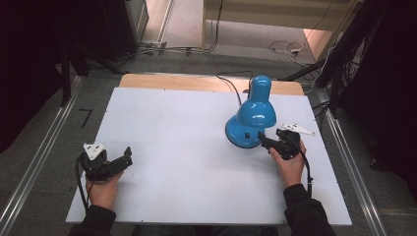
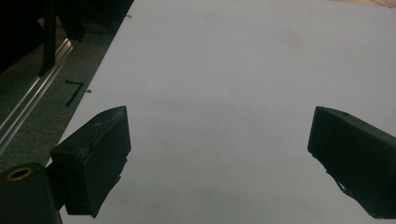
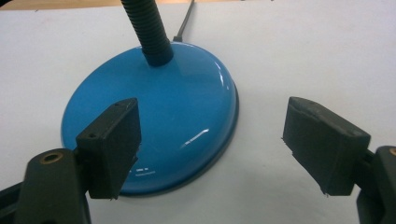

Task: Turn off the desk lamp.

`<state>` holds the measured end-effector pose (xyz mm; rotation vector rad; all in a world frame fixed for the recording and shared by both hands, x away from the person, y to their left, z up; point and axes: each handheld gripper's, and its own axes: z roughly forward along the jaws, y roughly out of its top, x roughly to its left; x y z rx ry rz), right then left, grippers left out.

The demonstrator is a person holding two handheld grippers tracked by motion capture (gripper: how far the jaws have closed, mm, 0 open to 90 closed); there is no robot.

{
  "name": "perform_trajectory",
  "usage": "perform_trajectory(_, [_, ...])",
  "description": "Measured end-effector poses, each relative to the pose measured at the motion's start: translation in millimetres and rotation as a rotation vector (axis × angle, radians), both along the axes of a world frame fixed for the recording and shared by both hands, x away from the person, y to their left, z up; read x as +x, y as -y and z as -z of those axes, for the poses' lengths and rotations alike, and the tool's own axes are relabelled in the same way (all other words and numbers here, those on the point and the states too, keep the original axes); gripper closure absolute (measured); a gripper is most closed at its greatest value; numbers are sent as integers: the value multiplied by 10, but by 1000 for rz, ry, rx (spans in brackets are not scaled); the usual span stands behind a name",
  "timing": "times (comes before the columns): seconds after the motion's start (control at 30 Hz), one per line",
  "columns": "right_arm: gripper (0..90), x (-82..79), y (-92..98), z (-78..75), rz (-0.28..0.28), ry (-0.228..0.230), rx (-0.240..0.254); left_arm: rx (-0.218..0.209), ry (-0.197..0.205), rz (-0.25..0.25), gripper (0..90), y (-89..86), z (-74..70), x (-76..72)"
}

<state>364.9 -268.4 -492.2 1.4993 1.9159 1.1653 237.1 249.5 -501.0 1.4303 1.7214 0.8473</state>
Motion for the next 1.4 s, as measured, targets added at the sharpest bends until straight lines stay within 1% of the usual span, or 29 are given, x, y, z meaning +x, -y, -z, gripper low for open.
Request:
perform_trajectory(0.1, [179,-19,53,3,5,1,-9,1,-2,-3,66,-2,2,1])
perform_trajectory(0.3, [178,-44,139,-3,17,0,-4,2,-3,-2,66,5,2,1])
perform_trajectory(0.47, [181,-64,212,5,25,-9,-20,-1,-2,-4,66,4,2,-2])
perform_trajectory(0.77, [180,-118,283,-12,34,-9,-15,0,-3,-2,66,10,4,-4])
perform_trajectory(0.97, [179,-167,328,-20,32,-15,-1,1,-7,-2,66,13,10,2])
perform_trajectory(1.0, [179,-183,346,-30,30,-10,2,2,-8,-1,66,13,10,1])
perform_trajectory(1.4, [178,-273,465,-39,54,-7,-1,1,-7,0,66,14,7,-3])
